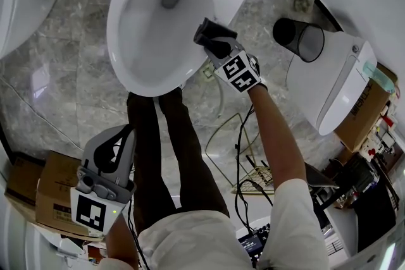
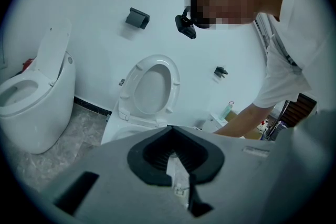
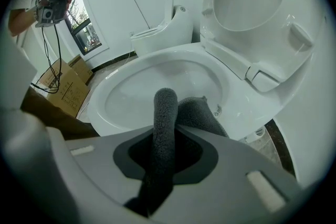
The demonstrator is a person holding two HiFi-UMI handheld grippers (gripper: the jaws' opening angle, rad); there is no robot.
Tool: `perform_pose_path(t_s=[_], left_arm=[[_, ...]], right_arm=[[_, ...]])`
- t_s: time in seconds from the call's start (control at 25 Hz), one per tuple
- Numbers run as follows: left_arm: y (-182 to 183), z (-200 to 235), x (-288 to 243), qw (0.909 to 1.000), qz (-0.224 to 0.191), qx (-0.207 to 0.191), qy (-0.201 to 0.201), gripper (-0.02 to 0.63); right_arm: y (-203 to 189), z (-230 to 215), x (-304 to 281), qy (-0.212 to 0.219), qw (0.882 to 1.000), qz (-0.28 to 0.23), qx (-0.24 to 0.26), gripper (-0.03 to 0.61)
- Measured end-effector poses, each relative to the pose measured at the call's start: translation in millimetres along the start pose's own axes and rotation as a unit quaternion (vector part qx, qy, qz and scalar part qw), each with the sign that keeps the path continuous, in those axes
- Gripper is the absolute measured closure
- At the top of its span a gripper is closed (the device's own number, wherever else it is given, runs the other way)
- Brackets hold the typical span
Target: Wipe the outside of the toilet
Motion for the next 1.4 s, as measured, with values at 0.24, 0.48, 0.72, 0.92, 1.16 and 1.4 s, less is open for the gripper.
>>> perform_pose_path(t_s=[0.24, 0.48, 0.72, 0.92, 1.16, 1.4], left_arm=[[-2, 6, 9, 1.0, -0.004, 0.0, 0.007, 0.615], [-5, 14, 22, 0.9999, -0.005, -0.003, 0.013, 0.615], [-10, 20, 32, 0.9999, -0.005, -0.004, 0.015, 0.615], [-14, 25, 38, 0.9999, -0.004, -0.005, 0.013, 0.615], [-17, 26, 42, 0.9999, -0.004, -0.006, 0.01, 0.615], [-18, 29, 46, 0.9999, -0.005, -0.005, 0.01, 0.615]], right_arm=[[-3, 12, -4, -0.001, 1.0, -0.001, -0.009, 0.514], [-3, 24, -6, -0.01, 1.0, 0.001, -0.008, 0.514], [-4, 36, -10, -0.025, 1.0, 0.0, -0.012, 0.514], [-4, 46, -13, -0.045, 0.999, 0.005, -0.011, 0.514], [-3, 60, -17, -0.053, 0.998, 0.009, -0.015, 0.514], [-4, 78, -22, -0.048, 0.999, 0.006, -0.024, 0.514]])
Point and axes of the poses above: the fingertips, and each gripper's own axes: x backward along the fingers, z to its left, y out of its top, the point moved 7 cm from there along x, backward along the fingers, and after that the axes turned 7 degrees about y, right-handed, at the moved point
